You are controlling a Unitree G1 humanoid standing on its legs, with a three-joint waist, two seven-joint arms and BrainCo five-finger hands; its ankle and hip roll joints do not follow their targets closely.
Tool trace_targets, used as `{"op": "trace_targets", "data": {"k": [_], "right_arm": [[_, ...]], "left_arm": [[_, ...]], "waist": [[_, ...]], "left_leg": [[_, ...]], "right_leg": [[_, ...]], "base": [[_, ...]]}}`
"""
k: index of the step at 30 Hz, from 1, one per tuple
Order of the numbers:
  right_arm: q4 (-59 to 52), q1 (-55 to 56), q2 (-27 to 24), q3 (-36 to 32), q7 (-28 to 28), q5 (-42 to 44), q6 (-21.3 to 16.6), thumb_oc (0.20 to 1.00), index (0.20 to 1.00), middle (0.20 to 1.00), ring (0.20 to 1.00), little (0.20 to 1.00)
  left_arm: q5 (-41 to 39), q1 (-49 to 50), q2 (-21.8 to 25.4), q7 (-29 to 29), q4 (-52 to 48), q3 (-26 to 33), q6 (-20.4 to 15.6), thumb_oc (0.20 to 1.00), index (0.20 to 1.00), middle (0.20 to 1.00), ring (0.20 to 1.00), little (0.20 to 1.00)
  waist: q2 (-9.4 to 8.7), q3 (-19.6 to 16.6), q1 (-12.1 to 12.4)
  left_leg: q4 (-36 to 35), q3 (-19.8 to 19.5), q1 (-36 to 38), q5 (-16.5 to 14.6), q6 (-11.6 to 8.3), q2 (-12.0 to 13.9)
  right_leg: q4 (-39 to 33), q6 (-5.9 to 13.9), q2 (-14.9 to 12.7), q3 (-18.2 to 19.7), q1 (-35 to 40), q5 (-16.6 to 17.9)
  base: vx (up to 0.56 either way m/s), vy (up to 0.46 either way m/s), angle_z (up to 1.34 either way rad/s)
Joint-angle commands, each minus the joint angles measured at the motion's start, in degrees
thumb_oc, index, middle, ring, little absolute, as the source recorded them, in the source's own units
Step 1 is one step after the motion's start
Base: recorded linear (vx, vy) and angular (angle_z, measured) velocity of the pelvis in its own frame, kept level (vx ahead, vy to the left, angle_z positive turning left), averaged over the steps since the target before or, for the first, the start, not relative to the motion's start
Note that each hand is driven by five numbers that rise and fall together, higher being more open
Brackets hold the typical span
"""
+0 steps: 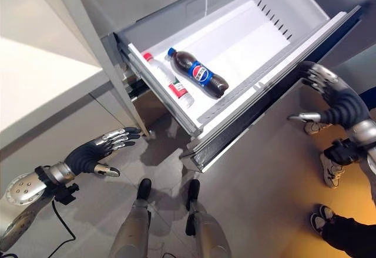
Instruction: Take the drinks into the refrigerator
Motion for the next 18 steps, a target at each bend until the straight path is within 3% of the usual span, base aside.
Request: {"op": "trace_targets", "data": {"k": [1, 5, 10, 11, 12, 13, 18], "right_arm": [[3.5, -0.1, 2.8, -1.9, 0.0, -2.3, -3.1, 1.0, 1.0, 1.0, 1.0, 1.0], [6.8, 2.6, 9.4, 0.1, -0.1, -5.6, -3.5, 1.0, 1.0, 1.0, 1.0, 1.0], [12.0, 5.1, 14.0, 3.4, 0.7, -8.5, -3.9, 1.0, 1.0, 1.0, 1.0, 1.0], [13.2, 5.6, 14.7, 4.2, 1.3, -9.0, -3.8, 0.545, 0.545, 0.545, 0.545, 0.545], [15.3, 6.2, 15.4, 5.6, 1.6, -9.7, -3.4, 0.282, 0.282, 0.282, 0.282, 0.282], [17.9, 6.5, 15.5, 7.9, 2.2, -11.7, -2.8, 0.2, 0.2, 0.2, 0.2, 0.2], [24.5, 4.0, 14.9, 15.1, 1.0, -19.2, -2.5, 0.2, 0.2, 0.2, 0.2, 0.2]], "left_arm": [[1.6, 3.4, -2.5, -1.0, -0.7, 2.6, -3.6, 1.0, 1.0, 1.0, 1.0, 1.0], [2.0, 4.8, -5.8, -0.4, 0.0, 4.1, -4.5, 1.0, 1.0, 1.0, 1.0, 1.0], [1.7, 5.9, -8.4, -0.5, 0.2, 5.3, -5.2, 1.0, 1.0, 1.0, 1.0, 1.0], [1.9, 6.0, -8.5, -0.6, 0.0, 5.4, -5.2, 1.0, 1.0, 1.0, 1.0, 1.0], [2.1, 5.8, -8.8, -0.7, -0.1, 5.2, -5.2, 1.0, 1.0, 1.0, 1.0, 1.0], [2.4, 5.3, -8.9, -0.7, -0.5, 5.1, -5.4, 1.0, 1.0, 1.0, 1.0, 1.0], [2.8, 3.4, -9.9, -0.1, -1.1, 4.1, -5.8, 1.0, 1.0, 1.0, 1.0, 1.0]], "waist": [[0.89, -3.8, -1.4], [1.43, -4.6, -1.8], [2.3, -5.4, -2.0], [2.41, -5.5, -2.1], [2.59, -5.7, -2.0], [2.8, -5.9, -1.8], [3.53, -6.1, -1.2]], "left_leg": [[-2.4, -1.2, 0.2, -0.2, 5.49, -3.6], [-2.8, -0.7, 0.4, 0.0, 5.58, -3.7], [-2.9, -0.4, 1.1, 0.0, 5.64, -4.0], [-3.0, -0.4, 1.2, 0.0, 5.64, -4.0], [-3.0, -0.5, 1.3, 0.0, 5.61, -4.1], [-3.2, -0.6, 1.6, 0.0, 5.6, -4.1], [-3.5, -1.0, 2.1, 0.3, 5.54, -4.3]], "right_leg": [[4.0, 2.7, 0.0, -2.3, 2.5, -5.4], [4.0, 2.76, -0.3, -1.7, 2.5, -5.1], [4.2, 2.77, -0.7, -1.4, 2.8, -5.2], [4.3, 2.76, -0.7, -1.3, 2.9, -5.3], [4.4, 2.76, -0.8, -1.4, 3.0, -5.4], [4.6, 2.74, -1.0, -1.4, 3.1, -5.6], [5.0, 2.63, -1.2, -1.7, 3.4, -6.0]], "base": [[-0.02, 0.031, -0.07], [-0.01, 0.017, -0.04], [0.0, 0.01, -0.07], [0.0, 0.009, -0.05], [0.0, 0.0, 0.0], [0.0, 0.0, 0.0], [0.0, -0.004, 0.01]]}}
